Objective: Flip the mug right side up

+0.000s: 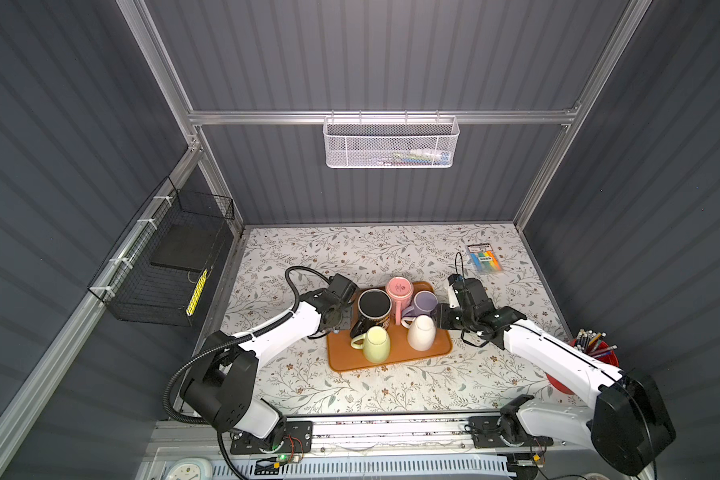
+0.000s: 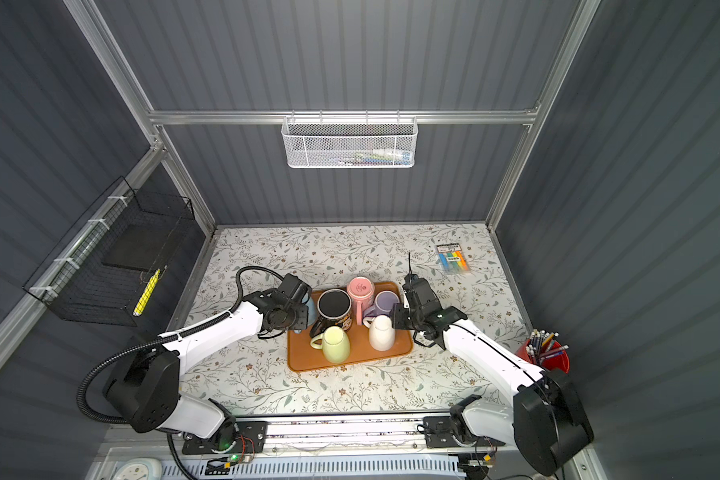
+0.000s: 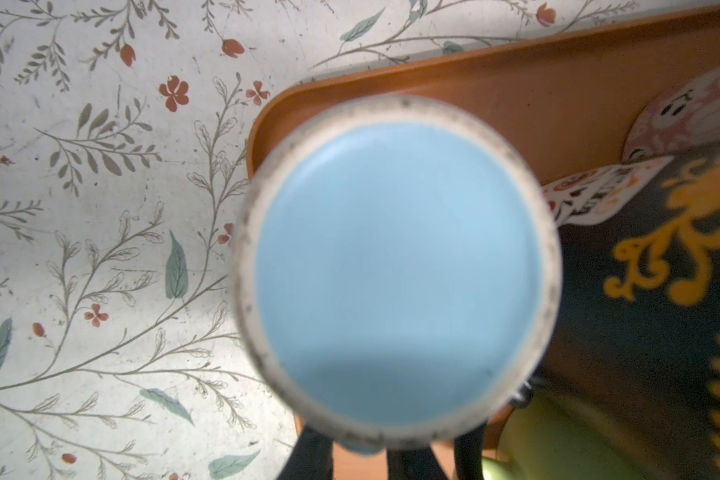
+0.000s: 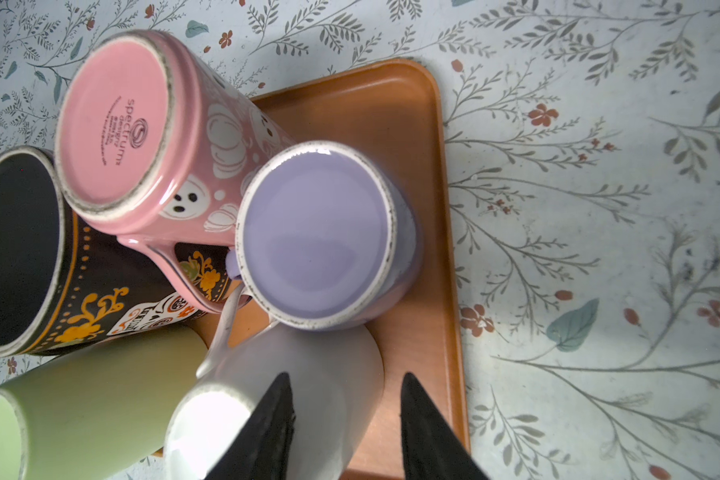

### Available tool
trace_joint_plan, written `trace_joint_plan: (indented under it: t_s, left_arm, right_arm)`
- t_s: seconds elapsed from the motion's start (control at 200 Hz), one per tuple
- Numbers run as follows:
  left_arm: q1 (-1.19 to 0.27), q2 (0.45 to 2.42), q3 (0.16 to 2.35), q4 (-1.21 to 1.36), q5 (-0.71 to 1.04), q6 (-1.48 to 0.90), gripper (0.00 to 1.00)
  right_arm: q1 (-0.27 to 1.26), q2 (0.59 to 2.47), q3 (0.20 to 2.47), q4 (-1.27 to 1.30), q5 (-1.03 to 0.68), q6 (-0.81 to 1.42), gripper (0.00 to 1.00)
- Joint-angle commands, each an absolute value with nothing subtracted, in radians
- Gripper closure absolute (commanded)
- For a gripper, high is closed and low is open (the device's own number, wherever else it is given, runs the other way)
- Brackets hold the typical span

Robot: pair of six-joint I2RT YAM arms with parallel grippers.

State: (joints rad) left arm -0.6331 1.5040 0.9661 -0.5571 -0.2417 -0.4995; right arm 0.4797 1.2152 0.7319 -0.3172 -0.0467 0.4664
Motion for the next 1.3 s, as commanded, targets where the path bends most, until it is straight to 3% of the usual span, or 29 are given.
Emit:
trace_joint_plan:
  t_s: [0.0, 0.36, 0.69, 1.296]
  left_arm:
    - [-0.627, 1.519, 0.970, -0.568, -0.230, -0.489, 0.79]
    - [-0.627, 1.530, 0.972, -0.569, -0.232, -0.492, 0.79]
    - [-0.627, 1.511, 0.960, -0.564, -0.255, -0.504, 1.00]
    - [-0.624, 1.437, 0.985, -0.596, -0.276, -0.504, 1.00]
  right_arm:
    - [0.484, 1.209, 0.732, -0.312, -0.054, 0.458, 0.56]
    - [0.483, 1.179, 0.721, -0.308, -0.060, 0.457, 0.55]
    - [0.482, 1.055, 0.666, -0.254, -0.075, 0.455, 0.49]
    - [0.472, 0.970, 0.653, -0.227, -0.116, 0.453, 0.45]
